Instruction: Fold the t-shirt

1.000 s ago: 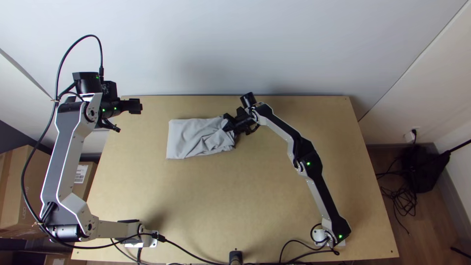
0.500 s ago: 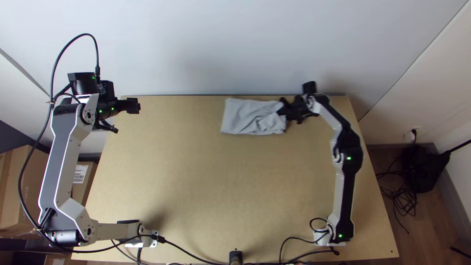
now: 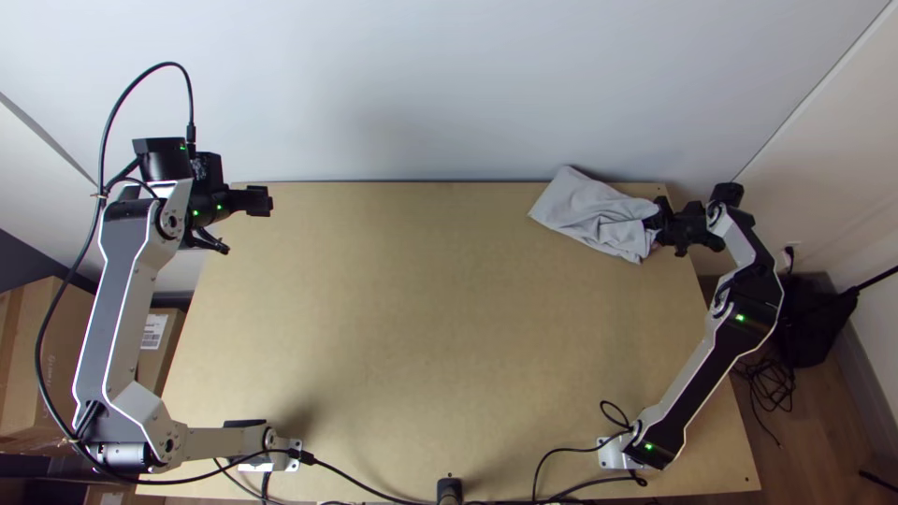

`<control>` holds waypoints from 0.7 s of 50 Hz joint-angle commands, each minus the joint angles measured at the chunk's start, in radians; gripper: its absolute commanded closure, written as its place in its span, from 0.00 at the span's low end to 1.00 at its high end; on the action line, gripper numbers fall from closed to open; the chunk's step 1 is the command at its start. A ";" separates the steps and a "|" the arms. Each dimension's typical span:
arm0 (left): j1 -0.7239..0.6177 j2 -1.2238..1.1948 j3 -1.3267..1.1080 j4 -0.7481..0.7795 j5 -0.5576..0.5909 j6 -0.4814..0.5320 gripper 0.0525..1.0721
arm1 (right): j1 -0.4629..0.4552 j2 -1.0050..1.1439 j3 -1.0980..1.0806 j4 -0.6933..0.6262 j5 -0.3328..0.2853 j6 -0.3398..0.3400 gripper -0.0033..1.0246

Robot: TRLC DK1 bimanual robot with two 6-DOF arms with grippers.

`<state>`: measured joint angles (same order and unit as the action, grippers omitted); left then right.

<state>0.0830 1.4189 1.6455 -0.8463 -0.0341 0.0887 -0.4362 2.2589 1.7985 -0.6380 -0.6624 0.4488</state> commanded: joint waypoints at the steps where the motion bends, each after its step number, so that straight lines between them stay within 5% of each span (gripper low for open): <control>1: -0.015 -0.012 0.039 0.003 0.000 -0.015 0.04 | -0.007 -0.030 -0.025 -0.029 0.003 -0.082 0.08; 13: -0.015 -0.020 0.037 0.001 0.000 -0.018 0.04 | -0.012 -0.127 -0.119 -0.048 0.018 -0.266 0.03; 35: -0.011 -0.034 0.040 0.000 0.000 -0.020 0.04 | 0.028 -0.398 -0.482 0.124 0.330 -0.722 0.04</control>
<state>0.0689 1.4181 1.6573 -0.8463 -0.0338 0.0849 -0.4122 1.9198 1.4044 -0.5533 -0.3824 -0.1425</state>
